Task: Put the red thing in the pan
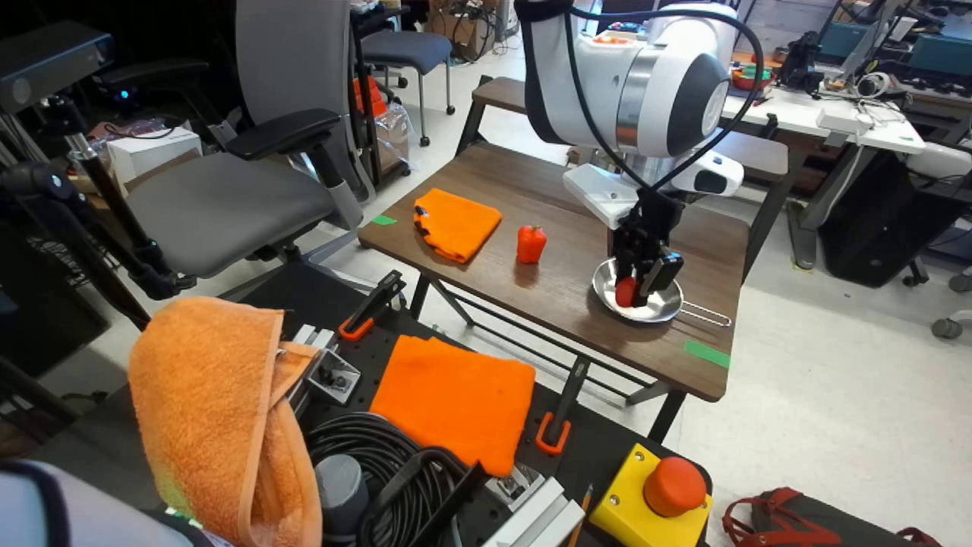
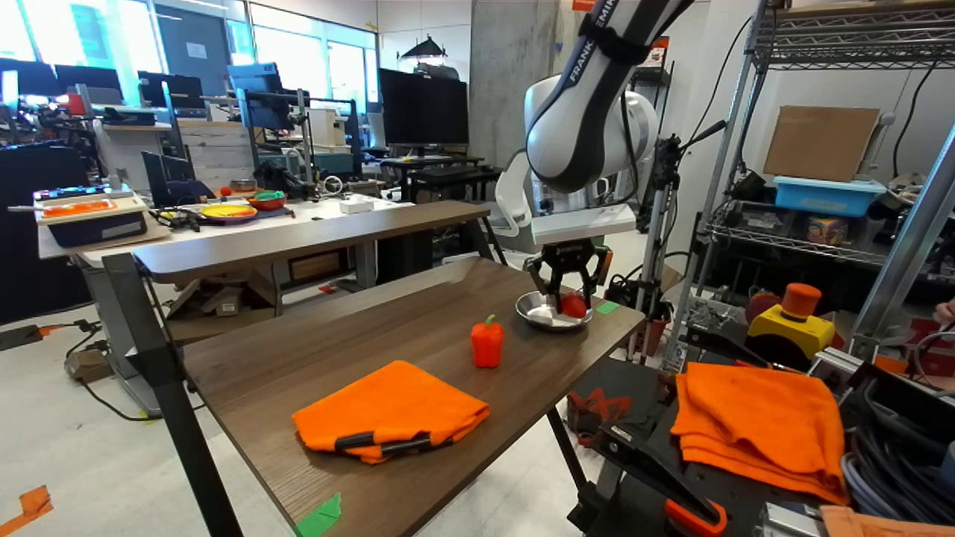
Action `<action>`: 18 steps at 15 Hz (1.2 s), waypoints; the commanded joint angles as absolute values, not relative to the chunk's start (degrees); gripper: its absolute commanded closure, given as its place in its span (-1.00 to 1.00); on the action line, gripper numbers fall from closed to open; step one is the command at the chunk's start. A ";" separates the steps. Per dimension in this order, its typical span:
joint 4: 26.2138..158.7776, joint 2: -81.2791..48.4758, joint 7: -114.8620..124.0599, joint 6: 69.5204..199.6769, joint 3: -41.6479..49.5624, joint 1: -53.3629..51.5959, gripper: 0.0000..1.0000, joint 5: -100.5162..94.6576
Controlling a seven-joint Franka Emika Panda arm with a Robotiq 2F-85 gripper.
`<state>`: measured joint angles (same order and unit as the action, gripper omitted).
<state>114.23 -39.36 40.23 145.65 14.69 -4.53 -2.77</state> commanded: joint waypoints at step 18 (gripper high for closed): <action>102.75 -48.21 41.52 145.24 14.29 -3.40 0.56 1.55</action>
<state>105.58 -45.60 41.25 145.64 14.58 -3.87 0.80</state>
